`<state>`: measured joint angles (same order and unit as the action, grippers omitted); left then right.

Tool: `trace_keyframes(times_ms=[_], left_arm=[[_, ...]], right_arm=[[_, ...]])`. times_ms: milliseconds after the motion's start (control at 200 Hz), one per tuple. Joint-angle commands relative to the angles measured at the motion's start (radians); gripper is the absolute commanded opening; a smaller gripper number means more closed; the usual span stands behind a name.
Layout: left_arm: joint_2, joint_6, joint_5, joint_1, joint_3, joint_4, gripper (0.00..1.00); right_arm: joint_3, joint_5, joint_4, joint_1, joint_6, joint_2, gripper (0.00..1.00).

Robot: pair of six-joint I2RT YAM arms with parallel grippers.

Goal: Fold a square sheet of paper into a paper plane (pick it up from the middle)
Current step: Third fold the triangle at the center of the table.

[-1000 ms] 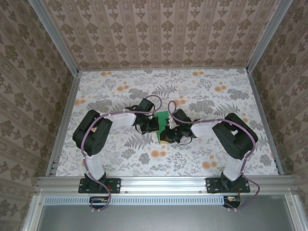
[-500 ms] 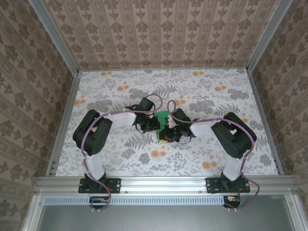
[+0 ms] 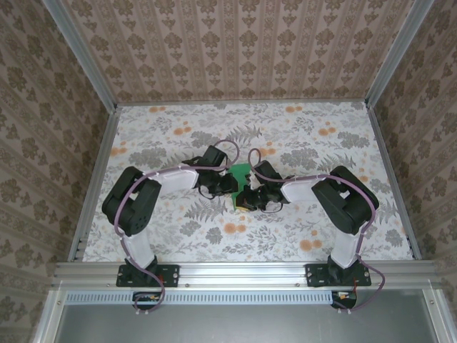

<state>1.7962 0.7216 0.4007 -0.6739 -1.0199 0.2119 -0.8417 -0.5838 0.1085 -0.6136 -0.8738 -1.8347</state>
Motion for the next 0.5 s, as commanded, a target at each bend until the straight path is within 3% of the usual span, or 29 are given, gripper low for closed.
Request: trace_keyframes(times_ms=[0, 500], left_arm=[[-0.034, -0.01, 0.02, -0.007, 0.026, -0.016, 0.2], [0.028, -0.021, -0.017, -0.006, -0.009, -0.001, 0.13]], right_arm=[[-0.019, 0.024, 0.01, -0.003, -0.023, -0.022, 0.1], [0.024, 0.062, 0.024, 0.02, -0.017, 0.073, 0.14]])
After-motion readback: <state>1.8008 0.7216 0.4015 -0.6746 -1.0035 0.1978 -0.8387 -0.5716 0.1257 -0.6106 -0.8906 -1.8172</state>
